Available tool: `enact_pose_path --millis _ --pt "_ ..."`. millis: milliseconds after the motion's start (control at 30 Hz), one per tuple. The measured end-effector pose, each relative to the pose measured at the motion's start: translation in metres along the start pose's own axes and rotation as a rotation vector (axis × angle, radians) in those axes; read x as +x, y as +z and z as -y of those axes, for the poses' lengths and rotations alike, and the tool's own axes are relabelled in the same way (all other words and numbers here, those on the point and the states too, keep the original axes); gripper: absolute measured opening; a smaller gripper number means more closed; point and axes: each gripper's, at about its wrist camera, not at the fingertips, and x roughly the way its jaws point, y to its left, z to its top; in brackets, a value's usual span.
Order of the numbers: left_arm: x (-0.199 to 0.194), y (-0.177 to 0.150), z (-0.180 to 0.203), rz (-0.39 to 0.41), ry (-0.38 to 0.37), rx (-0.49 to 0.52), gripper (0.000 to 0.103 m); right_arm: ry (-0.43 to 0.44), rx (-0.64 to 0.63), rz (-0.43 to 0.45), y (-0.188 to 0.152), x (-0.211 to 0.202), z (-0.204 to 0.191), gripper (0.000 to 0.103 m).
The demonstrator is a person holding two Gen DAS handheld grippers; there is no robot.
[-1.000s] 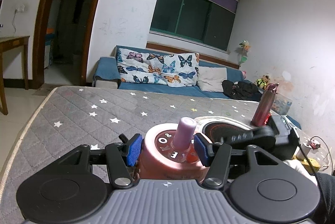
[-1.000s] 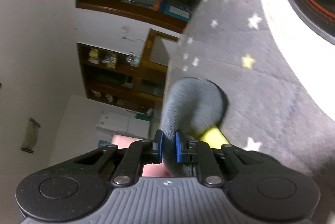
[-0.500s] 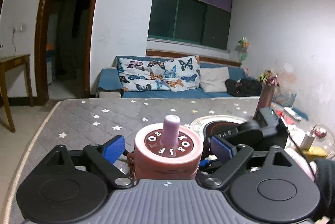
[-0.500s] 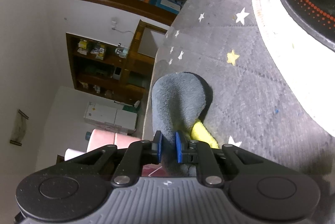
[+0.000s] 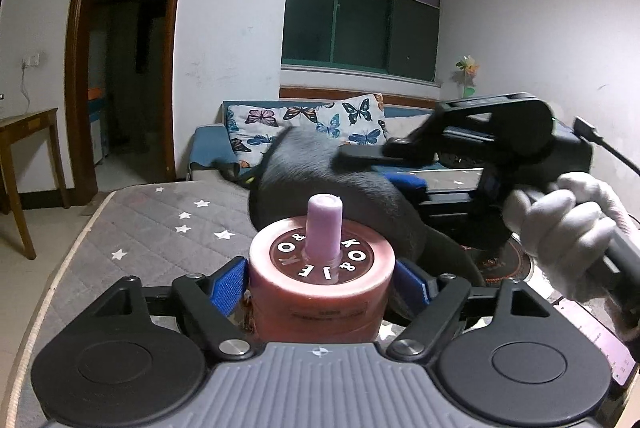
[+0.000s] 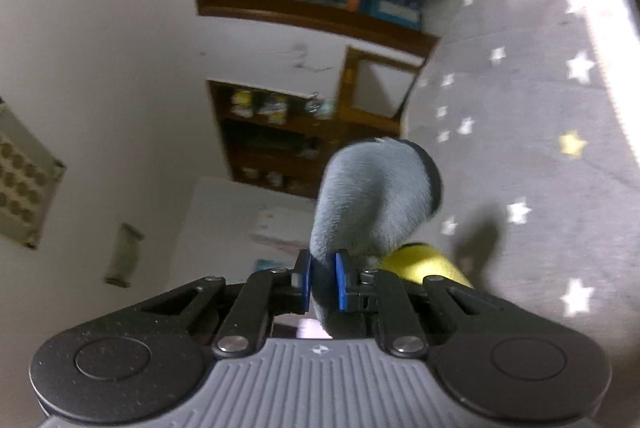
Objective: Clean container
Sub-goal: 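Bring the grey cloth in the right tool back to the bottle's base, then rub the cloth in the right tool over the bottle's base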
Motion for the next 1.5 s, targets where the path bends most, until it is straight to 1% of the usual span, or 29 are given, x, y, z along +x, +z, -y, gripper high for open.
enact_pose_path --millis 100,167,467,600,733,800,900,1100,1200,1300,1400,1500 --pt "-0.001 -0.001 -0.001 0.002 -0.001 0.000 0.081 -0.016 0.022 -0.006 0.003 0.013 0.009 0.013" --pt "-0.002 -0.001 -0.002 0.004 -0.003 0.004 0.081 -0.015 0.065 0.003 0.005 0.018 0.021 0.013" --pt "-0.001 0.000 -0.003 0.001 -0.001 0.000 0.082 -0.187 0.078 -0.018 -0.001 0.024 0.060 0.013" --pt "-0.003 0.000 -0.001 -0.003 0.005 -0.005 0.082 -0.250 0.035 -0.024 -0.012 0.015 0.061 0.013" --pt "-0.004 0.001 0.001 -0.009 0.013 -0.008 0.082 -0.274 0.027 -0.021 -0.020 0.003 0.058 0.013" --pt "-0.004 0.001 0.002 -0.013 0.020 0.001 0.082 -0.261 0.037 -0.014 -0.025 -0.004 0.055 0.013" --pt "-0.004 0.001 0.004 -0.019 0.029 0.019 0.081 -0.205 0.048 0.008 -0.026 -0.015 0.045 0.013" --pt "-0.001 0.001 0.005 -0.021 0.035 0.032 0.081 -0.089 -0.048 0.028 -0.015 -0.016 -0.006 0.013" --pt "0.000 0.001 0.007 -0.021 0.042 0.037 0.081 -0.105 -0.138 0.002 -0.008 0.003 -0.031 0.013" --pt "0.000 0.001 0.006 -0.025 0.047 0.037 0.081 -0.151 -0.203 -0.054 -0.008 0.025 -0.042 0.013" --pt "0.000 0.000 0.007 -0.027 0.038 0.039 0.082 -0.201 -0.266 -0.086 -0.016 0.032 -0.048 0.013" --pt "0.000 0.001 0.010 -0.027 0.035 0.047 0.082 -0.228 -0.301 -0.086 -0.023 0.026 -0.056 0.012"
